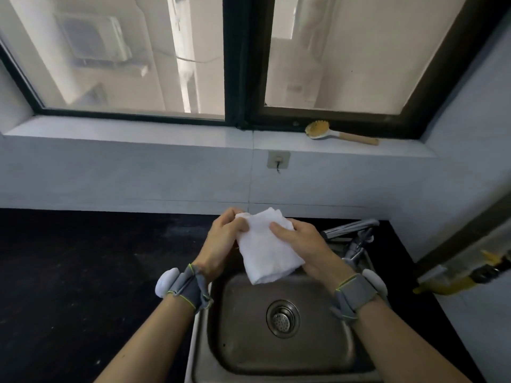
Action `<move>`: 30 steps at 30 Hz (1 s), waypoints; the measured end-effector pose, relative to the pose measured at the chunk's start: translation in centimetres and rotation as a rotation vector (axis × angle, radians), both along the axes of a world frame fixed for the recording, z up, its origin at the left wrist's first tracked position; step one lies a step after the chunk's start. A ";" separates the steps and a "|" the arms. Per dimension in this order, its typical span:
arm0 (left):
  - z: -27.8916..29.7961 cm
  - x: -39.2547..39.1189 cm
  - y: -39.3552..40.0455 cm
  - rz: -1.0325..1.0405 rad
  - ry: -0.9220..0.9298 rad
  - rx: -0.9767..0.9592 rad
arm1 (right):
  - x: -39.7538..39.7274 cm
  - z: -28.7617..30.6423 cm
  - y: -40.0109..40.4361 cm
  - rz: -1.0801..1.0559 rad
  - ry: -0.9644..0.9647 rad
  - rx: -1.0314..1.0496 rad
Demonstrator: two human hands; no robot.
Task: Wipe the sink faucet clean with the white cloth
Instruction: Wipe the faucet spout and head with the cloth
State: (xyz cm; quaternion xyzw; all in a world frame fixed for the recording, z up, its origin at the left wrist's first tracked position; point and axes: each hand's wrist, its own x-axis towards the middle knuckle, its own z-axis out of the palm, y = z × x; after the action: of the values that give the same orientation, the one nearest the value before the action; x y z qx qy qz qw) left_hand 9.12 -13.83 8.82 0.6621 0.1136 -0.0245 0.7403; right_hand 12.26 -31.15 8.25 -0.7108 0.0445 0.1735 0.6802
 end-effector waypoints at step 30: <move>-0.2 1.1 -12.1 -0.263 0.122 -0.410 | -1.3 -2.2 -12.7 0.067 0.418 0.379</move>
State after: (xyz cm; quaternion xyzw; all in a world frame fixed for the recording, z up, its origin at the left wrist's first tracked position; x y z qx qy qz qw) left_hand 10.21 -25.88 8.65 0.5043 0.0637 -0.1831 0.8415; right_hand 10.96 -43.86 6.01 -0.5206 0.1272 0.3440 0.7710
